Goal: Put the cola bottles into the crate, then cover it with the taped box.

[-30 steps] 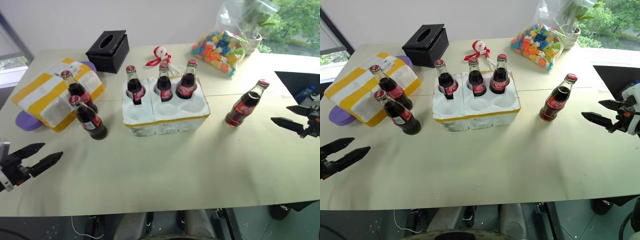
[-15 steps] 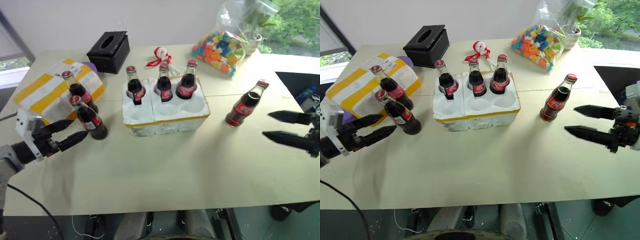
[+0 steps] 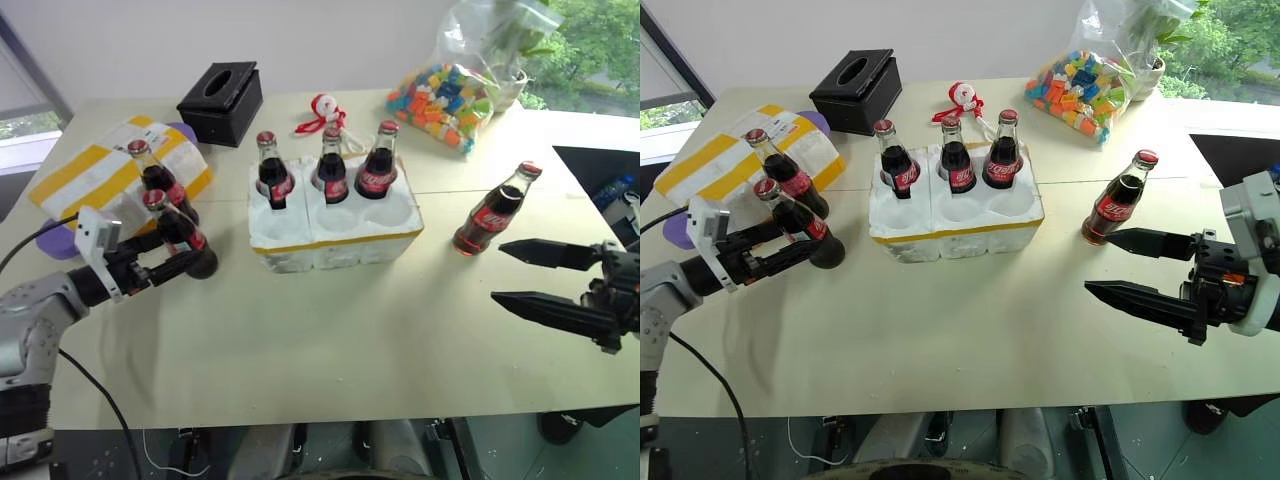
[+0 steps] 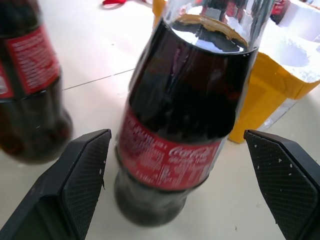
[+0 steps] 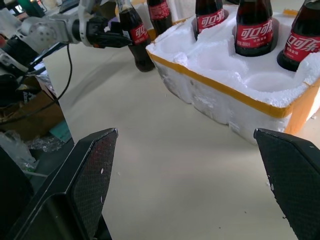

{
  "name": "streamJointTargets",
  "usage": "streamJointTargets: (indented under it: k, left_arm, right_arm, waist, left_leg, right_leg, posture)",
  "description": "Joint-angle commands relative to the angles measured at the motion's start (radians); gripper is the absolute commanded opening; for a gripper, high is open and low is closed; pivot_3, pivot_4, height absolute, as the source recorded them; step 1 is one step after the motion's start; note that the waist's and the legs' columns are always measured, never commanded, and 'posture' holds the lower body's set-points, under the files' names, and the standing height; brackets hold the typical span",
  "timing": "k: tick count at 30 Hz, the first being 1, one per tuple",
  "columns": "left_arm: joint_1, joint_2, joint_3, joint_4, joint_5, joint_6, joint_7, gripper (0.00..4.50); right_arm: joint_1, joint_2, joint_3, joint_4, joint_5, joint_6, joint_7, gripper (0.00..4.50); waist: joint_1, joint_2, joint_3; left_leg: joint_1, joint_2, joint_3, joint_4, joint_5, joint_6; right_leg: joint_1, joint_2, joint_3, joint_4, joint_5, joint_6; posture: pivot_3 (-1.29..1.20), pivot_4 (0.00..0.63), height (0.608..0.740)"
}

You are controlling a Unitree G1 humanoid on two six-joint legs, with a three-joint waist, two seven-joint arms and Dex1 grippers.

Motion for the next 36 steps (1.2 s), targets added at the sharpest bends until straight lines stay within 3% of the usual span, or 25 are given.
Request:
streamJointTargets:
  k: [1, 4, 7, 9, 15, 20, 27, 30, 36]
  left_arm:
    - [-0.014, -0.015, -0.021, 0.002, 0.02, -0.035, 0.001, 4.46]
    - [-0.008, -0.026, -0.038, 0.007, 0.037, -0.059, -0.004, 4.46]
    - [-0.005, -0.032, -0.031, 0.0, 0.03, -0.06, -0.001, 3.69]
    - [-0.005, -0.028, -0.028, -0.003, 0.028, -0.057, 0.0, 2.86]
    - [-0.029, 0.018, -0.024, -0.02, 0.014, -0.021, -0.021, 2.82]
    - [-0.112, 0.124, -0.025, -0.129, -0.114, 0.126, -0.133, 2.82]
    - [-0.434, 0.192, -0.178, -0.088, -0.18, 0.278, -0.313, 2.82]
    - [-0.582, 0.177, -0.27, -0.036, -0.159, 0.284, -0.408, 2.82]
    - [-0.844, -0.008, -0.397, 0.128, -0.087, 0.247, -0.414, 2.82]
  right_arm:
    - [-0.021, -0.03, -0.031, -0.029, 0.077, -0.006, -0.032, 4.5]
    - [-0.021, -0.042, -0.025, -0.034, 0.1, -0.011, -0.05, 4.5]
    - [-0.024, -0.053, -0.018, -0.029, 0.114, -0.016, -0.063, 4.5]
    - [-0.026, -0.056, -0.013, -0.027, 0.119, -0.02, -0.07, 4.5]
    - [-0.04, -0.053, 0.024, -0.023, 0.117, -0.041, -0.091, 4.5]
    - [-0.039, -0.045, 0.054, -0.024, 0.102, -0.065, -0.1, 4.5]
    - [-0.03, -0.023, 0.103, -0.035, 0.086, -0.1, -0.132, 4.5]
    - [-0.016, -0.012, 0.104, -0.04, 0.078, -0.113, -0.143, 4.5]
    - [0.033, 0.013, 0.072, -0.062, 0.075, -0.128, -0.166, 4.5]
  waist:
    - [-0.001, 0.0, 0.0]
    - [0.0, 0.0, 0.0]
    - [0.002, -0.001, 0.0]
    - [0.002, -0.001, 0.0]
    - [0.0, -0.002, 0.0]
    - [0.001, -0.005, 0.001]
    - [0.015, -0.006, 0.002]
    - [0.022, -0.006, 0.002]
    - [0.025, -0.008, 0.003]
  left_leg:
    - [0.0, 0.0, 0.0, 0.0, 0.0, 0.0]
    - [0.0, 0.0, 0.0, 0.0, 0.0, 0.0]
    - [0.0, 0.0, 0.0, 0.0, 0.0, 0.001]
    - [0.0, 0.0, 0.0, 0.0, 0.0, 0.001]
    - [0.0, 0.0, 0.0, 0.001, 0.0, 0.001]
    - [-0.002, 0.0, 0.0, 0.001, 0.0, 0.001]
    - [-0.002, 0.0, 0.0, 0.003, 0.0, 0.001]
    - [-0.002, 0.0, 0.0, 0.003, 0.0, 0.001]
    - [-0.004, 0.0, -0.002, 0.009, 0.0, 0.002]
  right_leg:
    - [0.0, 0.0, 0.0, 0.0, 0.0, 0.0]
    - [0.0, 0.0, 0.0, 0.0, 0.0, 0.0]
    - [0.0, 0.0, 0.0, 0.0, 0.0, 0.0]
    - [0.0, -0.001, 0.0, 0.0, 0.0, 0.0]
    - [0.0, 0.0, 0.0, 0.0, 0.0, 0.0]
    - [-0.001, 0.0, 0.0, 0.0, 0.0, 0.0]
    - [-0.001, 0.0, -0.001, 0.0, 0.0, -0.001]
    - [-0.001, 0.001, -0.001, 0.0, 0.0, 0.0]
    - [0.001, 0.001, -0.002, 0.001, 0.001, 0.0]
  posture:
    - [0.0, 0.15, 0.732]
    - [0.0, 0.15, 0.732]
    - [0.0, 0.15, 0.732]
    - [0.0, 0.15, 0.732]
    - [0.0, 0.15, 0.732]
    - [0.0, 0.15, 0.732]
    - [0.0, 0.15, 0.732]
    - [0.0, 0.15, 0.732]
    - [0.0, 0.15, 0.732]
